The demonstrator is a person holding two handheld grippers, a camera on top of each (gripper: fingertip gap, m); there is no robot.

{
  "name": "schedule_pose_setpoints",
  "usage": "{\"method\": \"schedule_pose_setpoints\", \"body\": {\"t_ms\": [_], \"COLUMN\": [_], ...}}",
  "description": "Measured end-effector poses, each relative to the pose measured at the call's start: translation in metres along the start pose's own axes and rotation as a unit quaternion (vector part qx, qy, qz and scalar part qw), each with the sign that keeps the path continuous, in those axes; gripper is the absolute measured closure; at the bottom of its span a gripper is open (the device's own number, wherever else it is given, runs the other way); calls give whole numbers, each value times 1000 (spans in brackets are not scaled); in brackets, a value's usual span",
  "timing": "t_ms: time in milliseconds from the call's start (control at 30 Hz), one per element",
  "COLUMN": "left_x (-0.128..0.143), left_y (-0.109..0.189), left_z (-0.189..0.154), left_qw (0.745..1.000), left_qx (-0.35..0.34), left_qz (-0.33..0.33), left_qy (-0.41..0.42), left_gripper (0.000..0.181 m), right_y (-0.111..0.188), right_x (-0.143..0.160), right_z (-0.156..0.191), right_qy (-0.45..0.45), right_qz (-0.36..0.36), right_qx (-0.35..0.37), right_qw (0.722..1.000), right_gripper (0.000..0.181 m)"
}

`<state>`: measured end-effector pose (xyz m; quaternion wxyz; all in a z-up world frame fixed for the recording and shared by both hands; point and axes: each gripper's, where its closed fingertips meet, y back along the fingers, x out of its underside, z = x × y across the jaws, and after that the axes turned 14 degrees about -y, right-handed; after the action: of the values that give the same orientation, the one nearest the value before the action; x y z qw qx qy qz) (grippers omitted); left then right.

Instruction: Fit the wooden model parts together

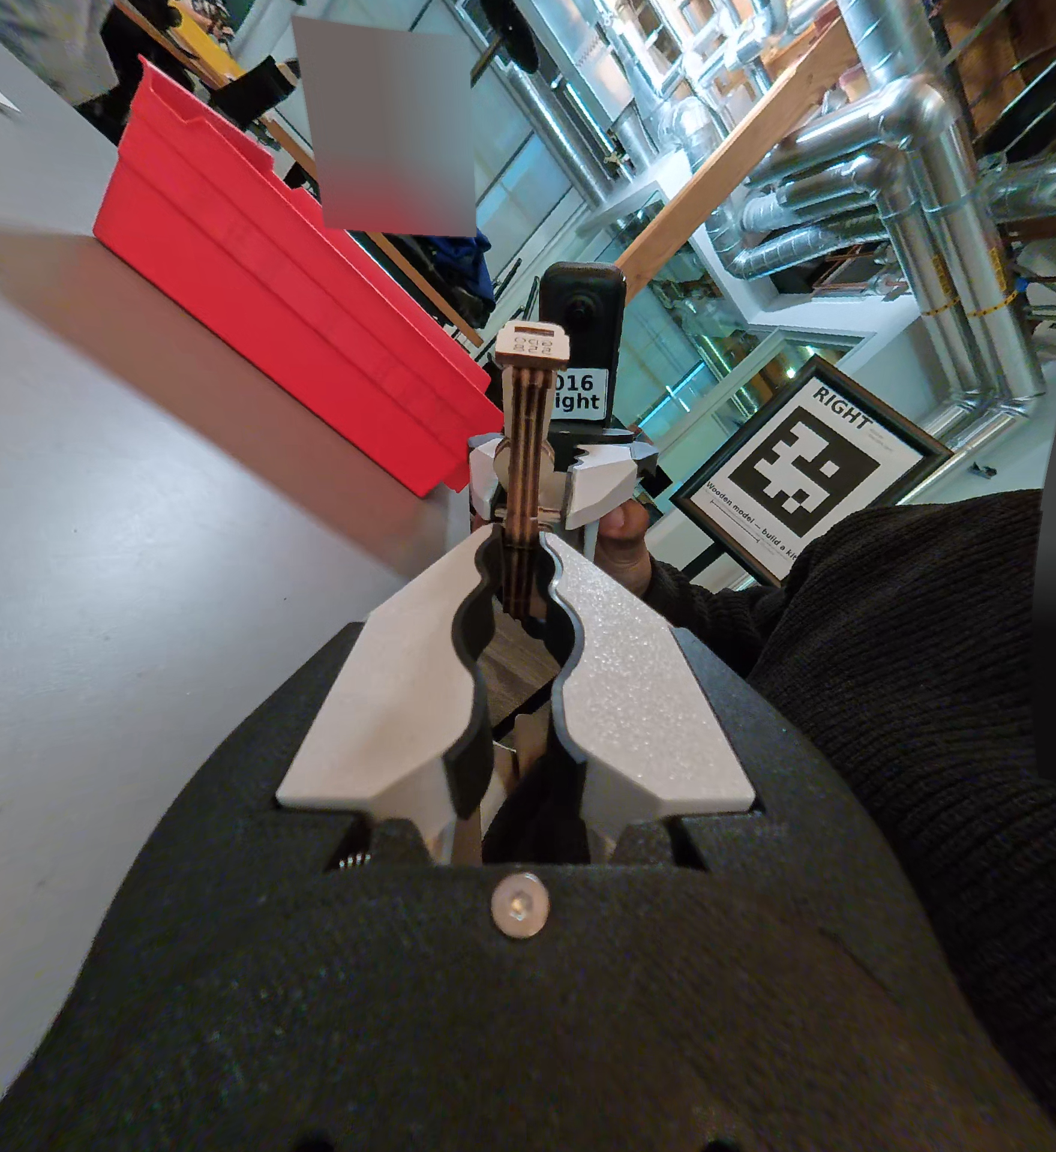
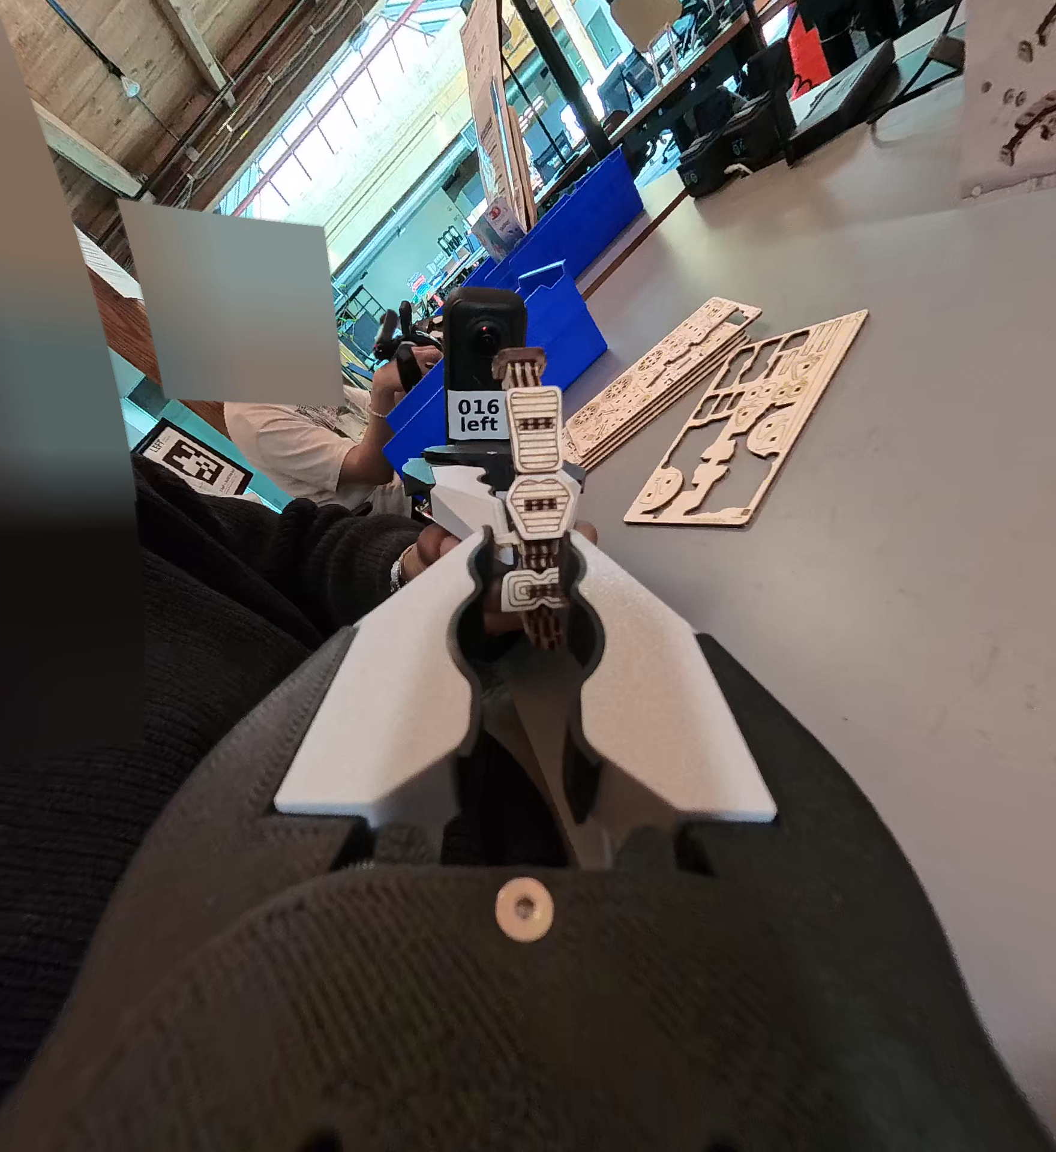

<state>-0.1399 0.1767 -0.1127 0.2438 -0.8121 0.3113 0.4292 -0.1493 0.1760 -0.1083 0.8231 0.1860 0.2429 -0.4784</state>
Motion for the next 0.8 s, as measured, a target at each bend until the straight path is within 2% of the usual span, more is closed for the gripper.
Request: {"method": "schedule_pose_setpoints", "body": {"t_ms": [800], "left_x": [1], "left_y": [-4], "left_z": [-1], "left_qw": [1000], "left_qx": [-4], "left_qz": [-4], "left_qy": [-2], "left_gripper": [175], "right_y": [0], "right_x": [1], "right_z": [3], "right_qy": [-3], "right_qz": [15], "right_qx": [11], "right_qw": [1000], "right_gripper": [163]}}
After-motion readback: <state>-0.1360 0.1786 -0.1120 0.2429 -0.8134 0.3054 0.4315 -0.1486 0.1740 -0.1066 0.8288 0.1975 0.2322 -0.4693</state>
